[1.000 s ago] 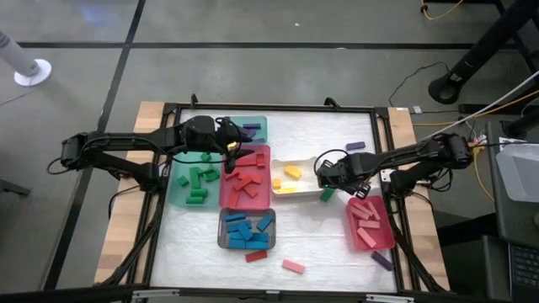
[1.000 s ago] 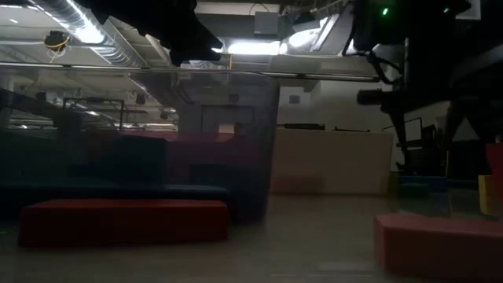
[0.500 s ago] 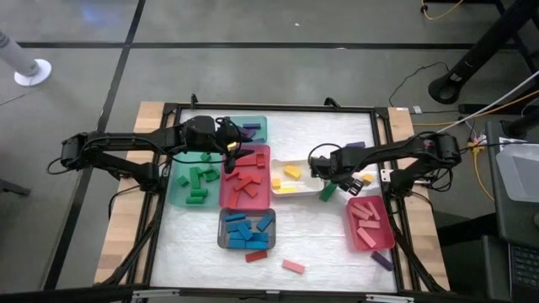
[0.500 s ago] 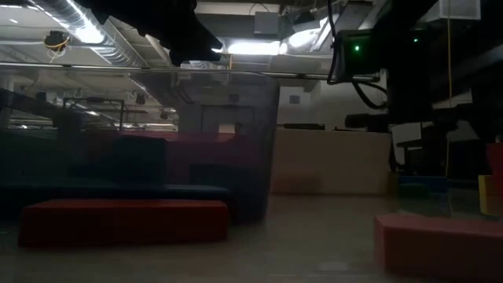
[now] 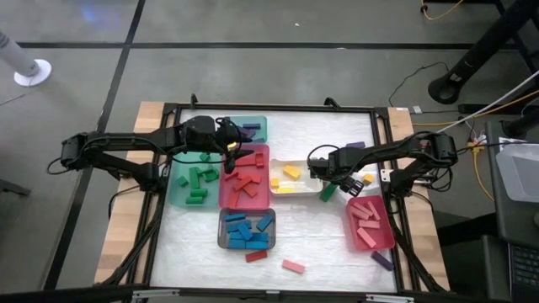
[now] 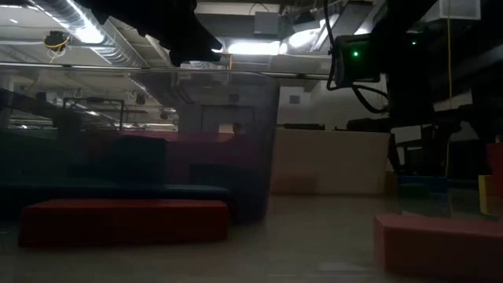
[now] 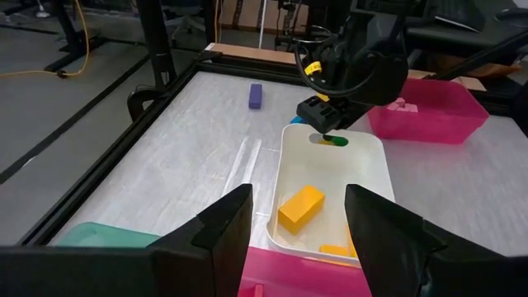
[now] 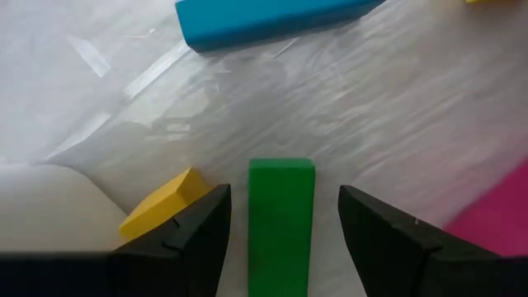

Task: Sort blocks
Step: Put the green block into the bottom green bin

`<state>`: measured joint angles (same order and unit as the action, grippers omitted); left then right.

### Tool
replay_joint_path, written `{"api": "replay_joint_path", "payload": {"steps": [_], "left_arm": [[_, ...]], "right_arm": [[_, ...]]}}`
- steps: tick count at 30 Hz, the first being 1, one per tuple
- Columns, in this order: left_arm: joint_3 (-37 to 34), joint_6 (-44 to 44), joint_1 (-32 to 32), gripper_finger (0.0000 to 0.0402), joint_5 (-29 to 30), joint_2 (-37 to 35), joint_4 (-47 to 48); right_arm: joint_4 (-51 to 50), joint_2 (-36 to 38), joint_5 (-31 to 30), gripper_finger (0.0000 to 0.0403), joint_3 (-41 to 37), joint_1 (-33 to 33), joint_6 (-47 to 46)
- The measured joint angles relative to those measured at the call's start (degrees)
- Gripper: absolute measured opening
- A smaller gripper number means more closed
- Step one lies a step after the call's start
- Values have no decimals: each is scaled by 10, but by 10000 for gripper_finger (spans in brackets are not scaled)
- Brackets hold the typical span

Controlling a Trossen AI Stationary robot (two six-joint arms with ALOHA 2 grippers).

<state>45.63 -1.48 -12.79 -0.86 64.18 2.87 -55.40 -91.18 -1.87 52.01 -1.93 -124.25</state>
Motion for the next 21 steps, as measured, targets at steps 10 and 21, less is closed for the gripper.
{"api": "replay_joint_path", "payload": {"steps": [10, 21], "left_arm": [[0, 0, 0, 182, 0, 0, 0], [0, 0, 0, 182, 0, 0, -1]], "right_arm": [[-67, 66, -13, 223, -3, 1, -2], [-44, 73, -25, 223, -2, 1, 9]]}}
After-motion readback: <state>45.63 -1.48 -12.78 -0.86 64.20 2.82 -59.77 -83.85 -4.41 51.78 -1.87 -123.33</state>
